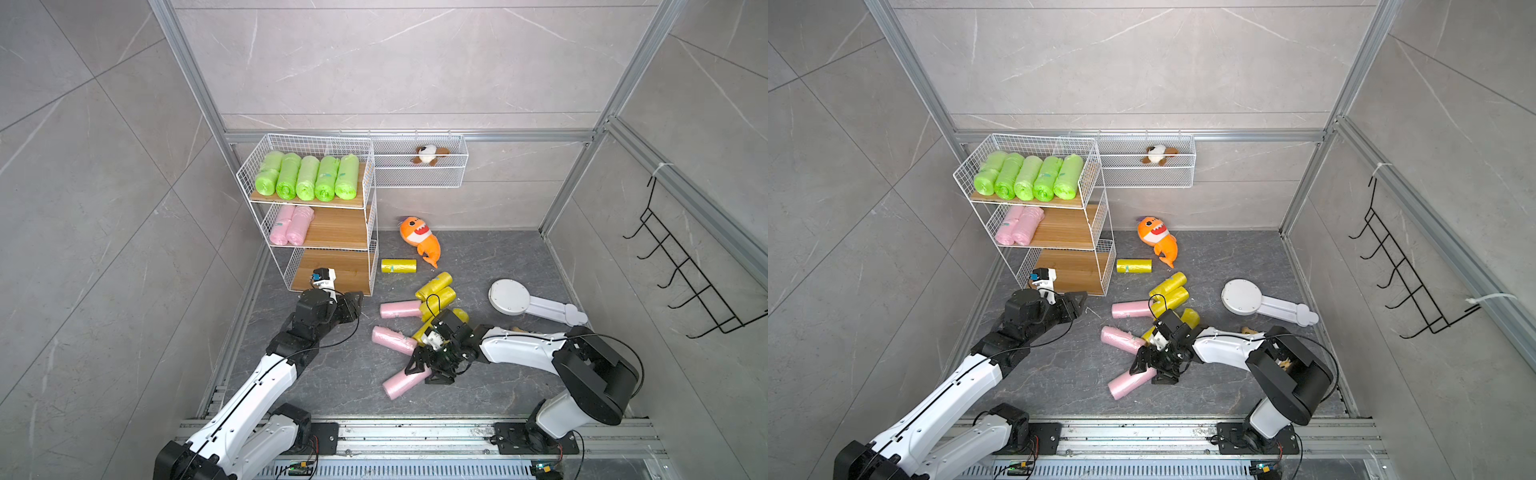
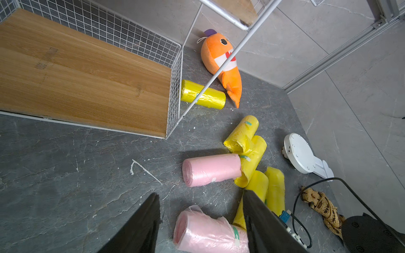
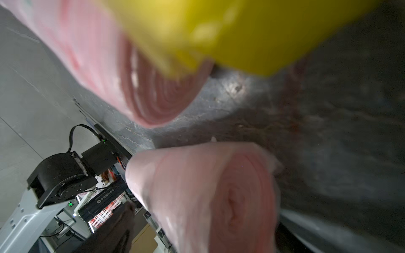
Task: Sort the rolls of trash bags by color and place them on the shelf
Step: Pick up the roll of trash bags from the center of the board.
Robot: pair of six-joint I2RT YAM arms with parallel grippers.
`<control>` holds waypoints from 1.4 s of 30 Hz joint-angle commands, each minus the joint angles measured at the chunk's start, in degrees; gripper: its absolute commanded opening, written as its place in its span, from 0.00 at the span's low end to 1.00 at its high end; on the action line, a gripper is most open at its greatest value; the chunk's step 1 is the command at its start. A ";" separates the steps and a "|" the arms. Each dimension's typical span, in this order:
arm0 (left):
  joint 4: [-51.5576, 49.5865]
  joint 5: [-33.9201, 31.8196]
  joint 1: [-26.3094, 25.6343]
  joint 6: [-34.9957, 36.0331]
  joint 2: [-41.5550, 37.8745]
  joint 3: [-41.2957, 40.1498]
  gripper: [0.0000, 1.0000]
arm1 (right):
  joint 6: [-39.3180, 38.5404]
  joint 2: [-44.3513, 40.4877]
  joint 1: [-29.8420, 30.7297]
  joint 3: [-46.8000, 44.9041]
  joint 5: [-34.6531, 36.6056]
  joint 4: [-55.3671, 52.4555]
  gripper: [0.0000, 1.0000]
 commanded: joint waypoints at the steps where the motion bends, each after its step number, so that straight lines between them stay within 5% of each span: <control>1: 2.41 -0.30 -0.30 -0.24 -1.59 -0.14 0.63 | 6.53 1.79 0.26 -2.69 2.19 5.55 0.83; 12: 2.76 0.70 -0.48 -0.73 -1.52 0.20 0.63 | 10.97 -1.48 0.11 -6.06 11.60 5.57 0.52; 19: 2.91 1.54 -1.39 -1.73 -1.31 0.93 0.63 | 12.83 -14.10 -0.12 -10.93 18.71 8.75 0.40; 31: 13.96 10.96 -6.05 -6.06 -1.28 -1.65 0.65 | 3.85 -33.47 -0.23 -2.66 32.92 -2.86 0.35; 37: 32.74 21.96 -6.60 -15.03 -2.23 -8.09 0.71 | 3.05 -37.14 -0.34 -3.95 45.34 13.96 0.34; 42: 39.65 25.25 -6.72 -18.56 -0.21 -8.90 0.76 | 0.07 -34.52 -0.47 1.37 44.88 18.67 0.33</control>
